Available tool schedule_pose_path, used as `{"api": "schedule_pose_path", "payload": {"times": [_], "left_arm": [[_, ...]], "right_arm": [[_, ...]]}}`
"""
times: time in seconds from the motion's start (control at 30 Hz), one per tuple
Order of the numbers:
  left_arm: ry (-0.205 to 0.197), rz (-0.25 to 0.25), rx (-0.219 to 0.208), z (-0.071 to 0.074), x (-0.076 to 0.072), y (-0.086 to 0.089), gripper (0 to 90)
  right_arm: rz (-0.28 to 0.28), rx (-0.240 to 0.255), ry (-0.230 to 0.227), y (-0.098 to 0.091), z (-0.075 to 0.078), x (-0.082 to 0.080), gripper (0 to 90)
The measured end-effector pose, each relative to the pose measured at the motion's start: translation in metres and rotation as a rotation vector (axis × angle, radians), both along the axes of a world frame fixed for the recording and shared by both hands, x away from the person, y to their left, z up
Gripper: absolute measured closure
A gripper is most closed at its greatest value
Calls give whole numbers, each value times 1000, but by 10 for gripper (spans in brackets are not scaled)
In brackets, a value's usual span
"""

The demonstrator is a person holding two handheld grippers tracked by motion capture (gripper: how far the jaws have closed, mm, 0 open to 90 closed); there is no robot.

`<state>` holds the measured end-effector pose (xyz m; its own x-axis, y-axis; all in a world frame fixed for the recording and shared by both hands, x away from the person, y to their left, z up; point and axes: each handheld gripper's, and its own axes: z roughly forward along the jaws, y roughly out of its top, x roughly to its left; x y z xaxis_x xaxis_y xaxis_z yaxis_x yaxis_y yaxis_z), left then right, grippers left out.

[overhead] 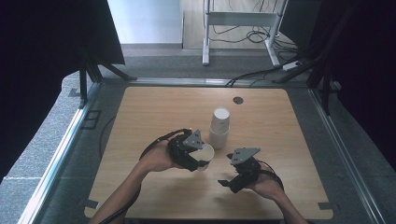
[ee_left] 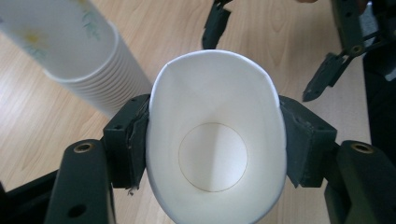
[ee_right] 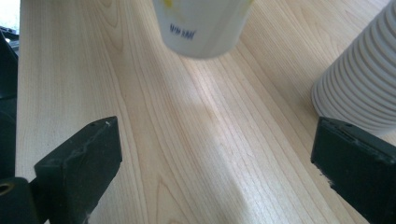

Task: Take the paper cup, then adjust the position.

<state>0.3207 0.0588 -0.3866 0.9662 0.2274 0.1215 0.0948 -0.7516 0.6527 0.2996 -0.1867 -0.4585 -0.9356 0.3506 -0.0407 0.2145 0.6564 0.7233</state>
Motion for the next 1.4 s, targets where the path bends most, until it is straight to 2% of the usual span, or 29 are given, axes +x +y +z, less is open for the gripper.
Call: {"api": "schedule_pose_path", "payload": {"times": [0.43,0.67,0.97,1.17,1.4], "left_arm": [[-5,104,10,0,9,15,333],[-8,167,26,0,16,23,333],[-8,273,40,-4,28,38,333],[-24,349,70,-9,37,47,334],[-25,432,59,-13,46,60,333]], "right_arm": [[-56,8,11,-10,-3,-2,0],[-90,13,-8,-19,-3,-6,0],[-134,27,-17,-30,-5,-10,0],[-164,28,-10,-35,-9,-9,0],[-176,13,-9,-37,-12,-9,0]]}}
